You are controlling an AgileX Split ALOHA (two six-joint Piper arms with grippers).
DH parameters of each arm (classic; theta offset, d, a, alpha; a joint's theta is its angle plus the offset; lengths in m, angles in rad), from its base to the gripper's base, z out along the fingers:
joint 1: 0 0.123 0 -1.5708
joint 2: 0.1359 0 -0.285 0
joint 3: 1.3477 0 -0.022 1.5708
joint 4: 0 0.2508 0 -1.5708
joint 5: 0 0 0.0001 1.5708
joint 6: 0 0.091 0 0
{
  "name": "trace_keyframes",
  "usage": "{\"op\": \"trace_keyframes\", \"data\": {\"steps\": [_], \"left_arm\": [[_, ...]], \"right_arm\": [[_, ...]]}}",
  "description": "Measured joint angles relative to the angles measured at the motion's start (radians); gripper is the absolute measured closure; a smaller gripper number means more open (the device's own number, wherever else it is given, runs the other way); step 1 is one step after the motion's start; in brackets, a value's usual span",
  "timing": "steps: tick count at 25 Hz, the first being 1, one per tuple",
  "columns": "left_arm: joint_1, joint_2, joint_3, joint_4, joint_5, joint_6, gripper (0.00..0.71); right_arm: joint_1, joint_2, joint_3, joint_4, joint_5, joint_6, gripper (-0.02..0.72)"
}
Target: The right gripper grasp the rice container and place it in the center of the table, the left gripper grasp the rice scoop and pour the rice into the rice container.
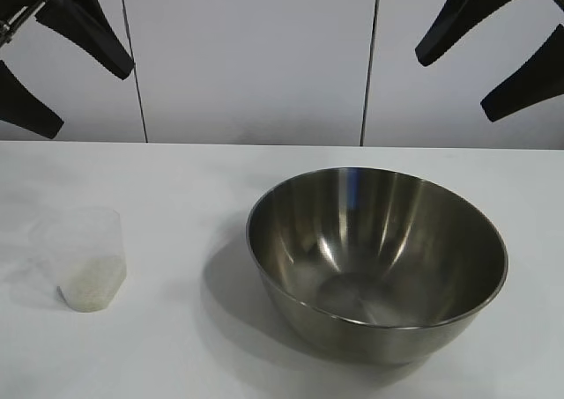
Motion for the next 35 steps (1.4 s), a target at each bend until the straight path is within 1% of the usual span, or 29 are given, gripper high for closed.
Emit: {"op": "trace_keyframes", "data": {"steps": [5, 7, 9, 11, 12, 13, 15, 16, 18, 20, 23, 26, 28, 29, 30, 31, 33, 35], "left_arm": [[0.0, 0.0, 0.0, 0.0, 0.0, 0.0, 0.023], [0.0, 0.0, 0.0, 0.0, 0.0, 0.0, 0.023], [0.0, 0.0, 0.0, 0.0, 0.0, 0.0, 0.023], [0.0, 0.0, 0.0, 0.0, 0.0, 0.0, 0.023], [0.0, 0.0, 0.0, 0.0, 0.0, 0.0, 0.023], [0.0, 0.0, 0.0, 0.0, 0.0, 0.0, 0.023], [0.0, 0.0, 0.0, 0.0, 0.0, 0.0, 0.023], [0.0, 0.0, 0.0, 0.0, 0.0, 0.0, 0.023], [0.0, 0.0, 0.0, 0.0, 0.0, 0.0, 0.023], [0.0, 0.0, 0.0, 0.0, 0.0, 0.0, 0.023], [0.0, 0.0, 0.0, 0.0, 0.0, 0.0, 0.023], [0.0, 0.0, 0.0, 0.0, 0.0, 0.0, 0.023], [0.0, 0.0, 0.0, 0.0, 0.0, 0.0, 0.023], [0.0, 0.0, 0.0, 0.0, 0.0, 0.0, 0.023], [0.0, 0.0, 0.0, 0.0, 0.0, 0.0, 0.023], [0.0, 0.0, 0.0, 0.0, 0.0, 0.0, 0.023], [0.0, 0.0, 0.0, 0.0, 0.0, 0.0, 0.023], [0.0, 0.0, 0.0, 0.0, 0.0, 0.0, 0.023]], "right_arm": [[0.0, 0.0, 0.0, -0.005, 0.0, -0.01, 0.231], [0.0, 0.0, 0.0, -0.045, 0.006, -0.022, 0.231], [0.0, 0.0, 0.0, -0.135, 0.025, -0.022, 0.231], [0.0, 0.0, 0.0, -0.278, 0.064, 0.005, 0.231], [0.0, 0.001, 0.0, -0.338, 0.078, 0.029, 0.231], [0.0, 0.006, 0.0, -0.411, 0.085, 0.051, 0.231], [0.0, 0.023, 0.0, -0.482, 0.082, 0.087, 0.231], [0.0, 0.037, 0.0, -0.497, 0.075, 0.092, 0.231], [0.0, 0.082, 0.003, -0.503, 0.043, 0.098, 0.231], [0.0, 0.14, 0.003, -0.495, 0.005, 0.1, 0.231], [0.0, 0.236, 0.005, -0.466, -0.062, 0.101, 0.231], [0.0, 0.316, 0.007, -0.395, -0.13, 0.068, 0.231], [0.0, 0.365, 0.007, -0.351, -0.157, 0.044, 0.232], [0.0, 0.388, 0.007, -0.329, -0.164, 0.03, 0.253], [0.0, 0.407, 0.007, -0.312, -0.168, 0.017, 0.304], [0.0, 0.427, 0.007, -0.294, -0.172, 0.006, 0.37], [0.0, 0.452, 0.007, -0.271, -0.18, -0.018, 0.563], [0.0, 0.455, 0.007, -0.254, -0.178, -0.045, 0.647]]}}
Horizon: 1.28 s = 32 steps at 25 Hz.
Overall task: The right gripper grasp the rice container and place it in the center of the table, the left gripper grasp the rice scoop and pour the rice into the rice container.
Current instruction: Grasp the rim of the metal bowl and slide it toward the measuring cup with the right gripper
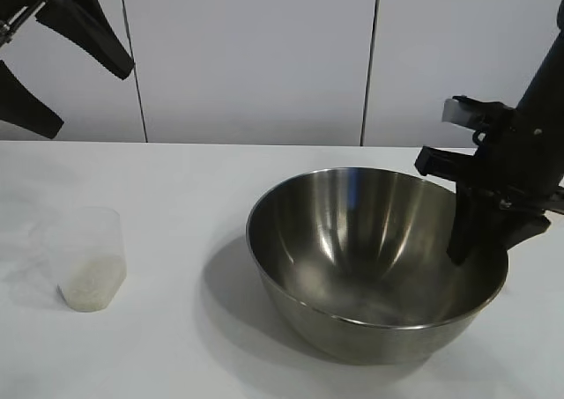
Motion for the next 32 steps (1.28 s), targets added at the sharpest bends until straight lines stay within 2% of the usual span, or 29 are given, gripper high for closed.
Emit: {"op": "trace_keyframes", "data": {"steps": [5, 7, 10, 16, 20, 26, 29, 32], "left_arm": [[0.0, 0.0, 0.0, 0.0, -0.001, 0.0, 0.023], [0.0, 0.0, 0.0, 0.0, -0.001, 0.0, 0.023], [0.0, 0.0, 0.0, 0.0, -0.001, 0.0, 0.023], [0.0, 0.0, 0.0, 0.0, -0.006, 0.0, 0.023], [0.0, 0.0, 0.0, 0.0, -0.01, 0.0, 0.023], [0.0, 0.0, 0.0, 0.0, -0.014, 0.0, 0.023], [0.0, 0.0, 0.0, 0.0, -0.017, 0.0, 0.023], [0.0, 0.0, 0.0, 0.0, -0.017, 0.0, 0.023]], "right_arm": [[0.001, -0.06, -0.067, 0.084, 0.08, -0.099, 0.678], [0.02, -0.099, -0.104, 0.113, 0.098, -0.104, 0.683], [0.087, -0.117, -0.128, 0.13, 0.071, -0.083, 0.685], [0.211, -0.031, -0.128, 0.108, -0.023, 0.017, 0.685], [0.241, 0.055, -0.128, 0.074, -0.086, 0.066, 0.685], [0.241, 0.104, -0.128, 0.08, -0.112, 0.079, 0.689], [0.241, 0.101, -0.147, 0.081, -0.1, 0.079, 0.608], [0.231, 0.099, -0.198, 0.07, -0.041, 0.077, 0.428]]}}
